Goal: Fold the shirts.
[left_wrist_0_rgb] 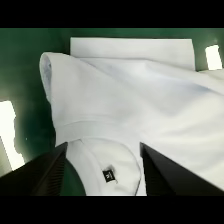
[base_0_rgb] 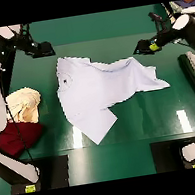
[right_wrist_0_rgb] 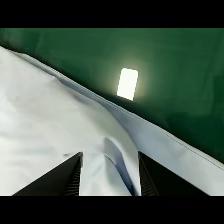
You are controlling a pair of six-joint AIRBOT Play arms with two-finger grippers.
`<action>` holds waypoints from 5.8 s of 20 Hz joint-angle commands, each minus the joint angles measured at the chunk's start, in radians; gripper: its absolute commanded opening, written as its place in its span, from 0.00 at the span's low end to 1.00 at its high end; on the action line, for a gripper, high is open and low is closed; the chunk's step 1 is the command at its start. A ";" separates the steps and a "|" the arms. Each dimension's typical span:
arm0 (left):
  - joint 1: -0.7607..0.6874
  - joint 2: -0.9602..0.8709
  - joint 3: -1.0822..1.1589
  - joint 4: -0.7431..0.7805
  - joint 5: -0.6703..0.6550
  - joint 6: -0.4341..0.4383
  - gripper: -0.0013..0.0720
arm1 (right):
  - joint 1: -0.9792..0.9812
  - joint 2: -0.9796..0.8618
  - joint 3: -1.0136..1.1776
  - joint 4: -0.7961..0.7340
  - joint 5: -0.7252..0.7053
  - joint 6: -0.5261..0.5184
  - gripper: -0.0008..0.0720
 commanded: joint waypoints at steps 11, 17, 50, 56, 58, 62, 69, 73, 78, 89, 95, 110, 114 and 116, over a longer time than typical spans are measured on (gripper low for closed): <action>-0.031 0.575 -0.858 0.089 0.006 -0.147 0.75 | -0.185 0.452 -0.471 0.000 0.063 -0.074 0.57; -0.117 0.758 -1.329 -0.127 0.161 -0.151 0.75 | -0.240 0.577 -0.576 0.006 0.023 -0.074 0.57; -0.192 0.755 -1.305 -0.364 0.426 -0.035 0.05 | -0.469 0.253 -0.739 0.179 -0.085 -0.179 0.35; -0.192 0.801 -1.239 -0.284 0.381 -0.064 0.05 | -0.446 0.292 -0.690 0.179 -0.062 -0.198 0.03; -0.192 0.870 -1.125 -0.138 0.341 -0.132 0.05 | -0.450 0.381 -0.656 0.177 -0.055 -0.206 0.03; -0.192 1.000 -0.752 0.063 0.212 -0.170 0.05 | -0.455 0.604 -0.475 0.180 -0.026 -0.212 0.03; -0.192 1.017 -0.037 0.076 0.111 -0.169 0.05 | -0.455 0.879 -0.061 0.130 -0.029 -0.202 0.03; -0.192 1.017 0.126 0.075 0.145 -0.167 0.04 | -0.455 0.935 0.130 -0.059 -0.008 -0.106 0.03; -0.192 0.998 0.040 0.087 0.141 -0.165 0.04 | -0.454 0.827 0.342 -0.105 0.146 -0.060 0.03; -0.189 0.397 -0.237 0.133 -0.037 -0.087 0.05 | -0.272 0.258 0.033 -0.179 0.327 -0.032 0.03; -0.090 0.141 -0.236 0.103 0.266 -0.098 0.05 | -0.265 -0.047 0.163 -0.177 0.192 -0.032 0.03; -0.044 0.142 -0.442 0.040 -0.021 -0.042 0.05 | -0.244 0.012 -0.075 -0.188 0.204 -0.072 0.03; -0.044 0.142 -0.500 0.033 -0.016 -0.070 0.26 | -0.245 0.056 -0.174 -0.185 0.160 -0.072 0.07; -0.042 0.156 -0.496 0.034 -0.032 -0.070 0.65 | -0.248 0.063 -0.175 -0.179 0.190 -0.072 0.51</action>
